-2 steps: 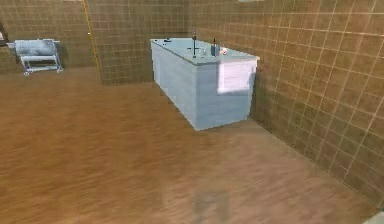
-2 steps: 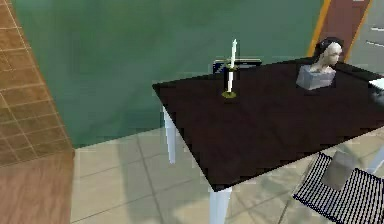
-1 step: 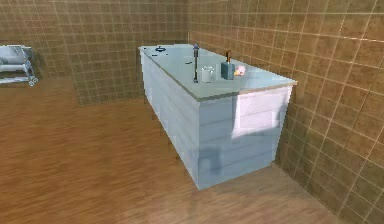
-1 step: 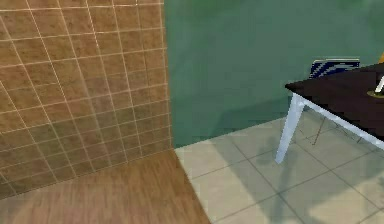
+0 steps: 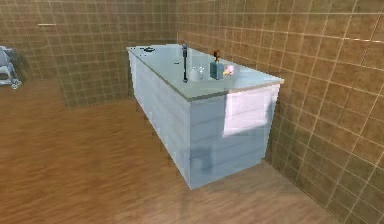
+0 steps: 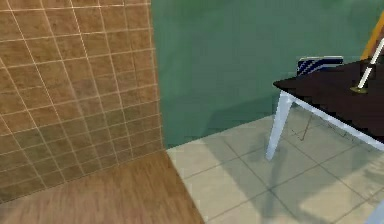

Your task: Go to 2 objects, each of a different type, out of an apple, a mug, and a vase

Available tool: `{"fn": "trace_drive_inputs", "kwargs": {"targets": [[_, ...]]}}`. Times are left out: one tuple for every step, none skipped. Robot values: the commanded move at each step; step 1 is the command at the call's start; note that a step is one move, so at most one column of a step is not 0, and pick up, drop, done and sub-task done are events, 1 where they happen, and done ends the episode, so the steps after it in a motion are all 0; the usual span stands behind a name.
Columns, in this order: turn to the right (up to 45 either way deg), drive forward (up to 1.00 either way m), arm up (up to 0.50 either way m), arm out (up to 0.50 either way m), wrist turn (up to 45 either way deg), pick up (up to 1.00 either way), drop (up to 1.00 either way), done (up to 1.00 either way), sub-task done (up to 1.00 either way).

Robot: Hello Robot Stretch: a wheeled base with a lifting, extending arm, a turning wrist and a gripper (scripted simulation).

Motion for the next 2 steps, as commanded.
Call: {"fn": "trace_drive_inputs", "kwargs": {"targets": [[0.0, 0.75, 0.0, 0.0, 0.0, 0.0, 0.0, 0.0, 0.0], [0.0, 0.0, 0.0, 0.0, 0.0, 0.0, 0.0, 1.0, 0.0]]}}
